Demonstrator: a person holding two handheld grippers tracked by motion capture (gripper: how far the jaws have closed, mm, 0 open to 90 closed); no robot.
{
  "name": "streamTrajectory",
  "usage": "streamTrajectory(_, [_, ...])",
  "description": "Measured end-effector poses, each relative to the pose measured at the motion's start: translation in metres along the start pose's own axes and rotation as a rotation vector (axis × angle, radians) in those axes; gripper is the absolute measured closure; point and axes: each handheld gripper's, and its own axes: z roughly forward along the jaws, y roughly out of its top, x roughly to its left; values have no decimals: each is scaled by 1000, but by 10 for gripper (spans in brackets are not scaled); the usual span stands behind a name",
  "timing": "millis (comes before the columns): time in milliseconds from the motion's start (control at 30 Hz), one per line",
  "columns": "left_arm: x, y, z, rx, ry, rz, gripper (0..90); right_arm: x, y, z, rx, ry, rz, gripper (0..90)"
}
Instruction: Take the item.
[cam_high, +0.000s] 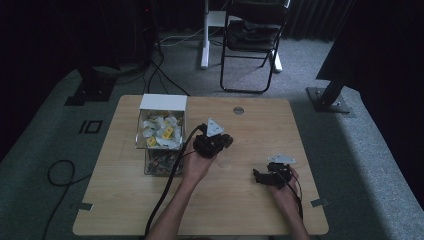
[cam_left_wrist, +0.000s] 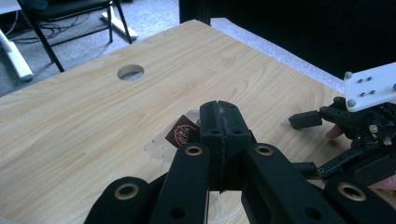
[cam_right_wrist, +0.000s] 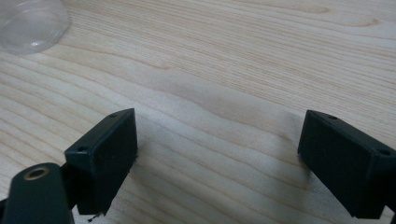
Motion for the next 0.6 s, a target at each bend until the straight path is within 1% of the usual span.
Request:
streamTrajectory(400, [-1,1,6,10,0,-1,900,0,0,0,0,0,0,118])
streamTrajectory(533, [-2,1,8,11,-6,1,900,0,0,0,0,0,0,117])
streamTrajectory(567, [-2,1,8,11,-11,0,868,0,0,0,0,0,0,117])
streamTrajectory(600, [-2,1,8,13,-11,1,808,0,0,0,0,0,0,117])
